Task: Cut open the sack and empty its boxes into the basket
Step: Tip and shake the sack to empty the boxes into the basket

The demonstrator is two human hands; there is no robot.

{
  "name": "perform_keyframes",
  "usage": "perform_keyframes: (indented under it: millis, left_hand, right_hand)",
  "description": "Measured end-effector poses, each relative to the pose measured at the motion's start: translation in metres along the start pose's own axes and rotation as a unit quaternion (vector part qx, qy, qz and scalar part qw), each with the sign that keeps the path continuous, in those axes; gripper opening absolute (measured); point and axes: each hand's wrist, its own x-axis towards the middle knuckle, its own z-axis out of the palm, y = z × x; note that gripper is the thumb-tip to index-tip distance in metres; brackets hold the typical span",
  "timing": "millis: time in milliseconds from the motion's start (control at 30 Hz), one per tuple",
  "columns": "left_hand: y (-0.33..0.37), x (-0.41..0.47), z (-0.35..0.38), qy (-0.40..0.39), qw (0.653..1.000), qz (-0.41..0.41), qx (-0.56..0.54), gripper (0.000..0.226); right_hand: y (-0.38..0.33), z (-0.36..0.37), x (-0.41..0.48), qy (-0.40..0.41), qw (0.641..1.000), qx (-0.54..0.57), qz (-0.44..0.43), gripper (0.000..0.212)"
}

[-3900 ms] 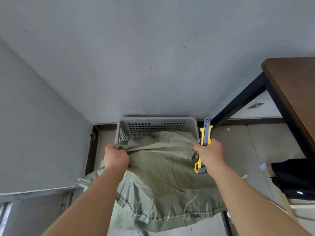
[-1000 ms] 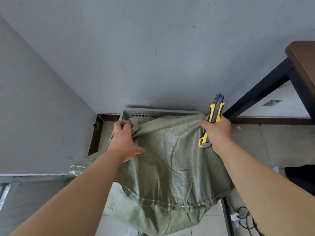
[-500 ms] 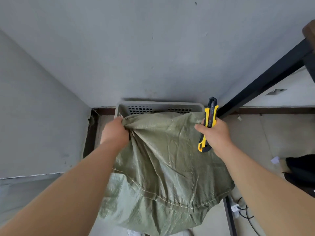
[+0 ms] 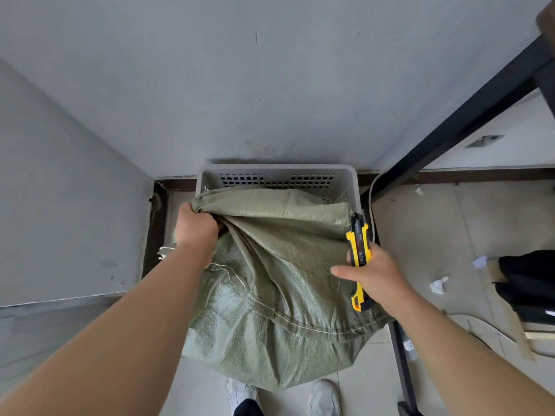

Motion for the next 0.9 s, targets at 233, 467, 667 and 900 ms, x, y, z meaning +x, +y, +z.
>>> perform_keyframes:
  millis: [233, 467, 667, 900]
  left_hand:
    - [0.025, -0.04, -0.007, 0.019, 0.999, 0.016, -0.046, 0.039]
    - [0.044, -0.082, -0.014, -0.007, 0.998, 0.047, -0.034, 0.045]
    - [0.027, -0.139, -0.029, -0.109, 0.939, 0.134, 0.298, 0.124]
    - [-0.002, -0.169, -0.043, -0.197, 0.732, 0.271, 0.594, 0.045]
  right_hand:
    - [0.042, 0.034, -0.027, -0.008, 0.996, -0.086, -0.029, 0.031]
    - [0.049, 0.047, -0.023, 0.077, 0.992, -0.089, -0.044, 0.023]
    - [0.026, 0.034, -0.02, 0.128, 0.991, 0.021, -0.023, 0.022]
    - [-0.006, 0.022, -0.023, 0.141, 0.988, 0.043, -0.049, 0.017]
